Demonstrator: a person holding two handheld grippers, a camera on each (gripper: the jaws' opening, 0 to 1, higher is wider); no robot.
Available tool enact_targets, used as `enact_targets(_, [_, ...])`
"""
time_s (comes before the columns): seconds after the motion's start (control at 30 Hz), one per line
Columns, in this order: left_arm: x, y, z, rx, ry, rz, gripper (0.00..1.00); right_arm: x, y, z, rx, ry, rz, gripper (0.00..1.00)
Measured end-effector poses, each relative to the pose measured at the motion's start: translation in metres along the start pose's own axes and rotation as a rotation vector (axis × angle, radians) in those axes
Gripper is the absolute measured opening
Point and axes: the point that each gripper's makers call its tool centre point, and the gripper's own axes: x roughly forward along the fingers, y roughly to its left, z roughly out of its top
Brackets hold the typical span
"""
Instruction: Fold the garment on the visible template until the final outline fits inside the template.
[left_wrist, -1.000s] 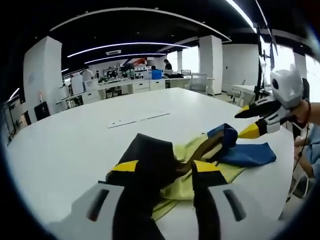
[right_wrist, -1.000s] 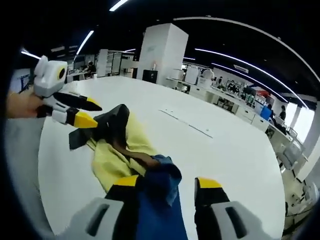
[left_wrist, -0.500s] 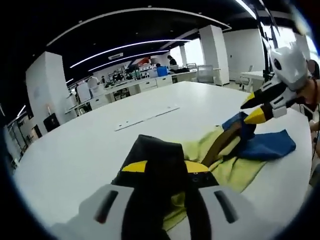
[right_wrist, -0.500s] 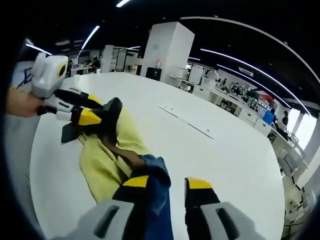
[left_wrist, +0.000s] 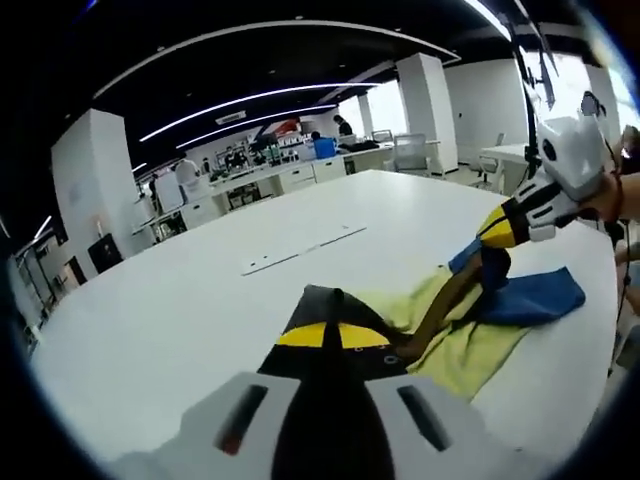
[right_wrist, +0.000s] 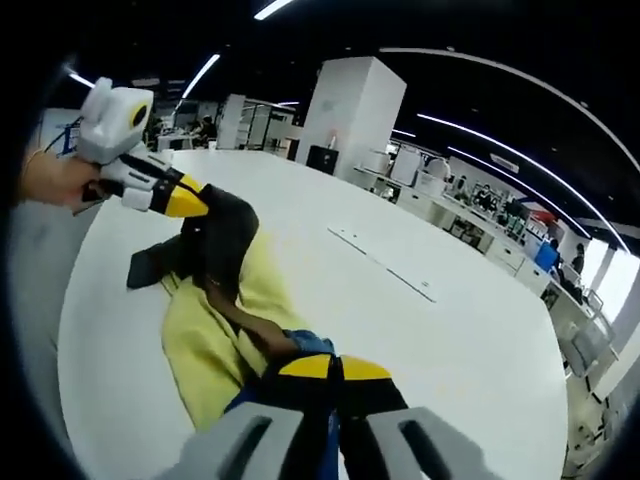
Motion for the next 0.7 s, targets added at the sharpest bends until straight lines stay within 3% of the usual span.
enact_targets(0.23, [-0.011, 0.028, 0.022, -0.017, -0.055, 0.002, 0.00, -0.006, -0.018, 0.026, 0.025, -0.066, -0.033, 0.00])
enact_targets(0.5, [-0.008, 0.054, 0.022, -0.086, -0.070, -0.003, 0.00, -0.002, -0.047, 0.052, 0.133, -0.147, -0.078, 0.00])
enact_targets(0.6, [0.001, 0.060, 0.025, -0.111, -0.112, -0.006, 0.00, 0.003, -0.057, 0.057, 0.175, -0.164, -0.096, 0.00])
enact_targets(0.7, [0.013, 0.067, 0.022, -0.161, -0.116, -0.003, 0.00, 0.011, -0.066, 0.059, 0.209, -0.167, -0.104, 0.00])
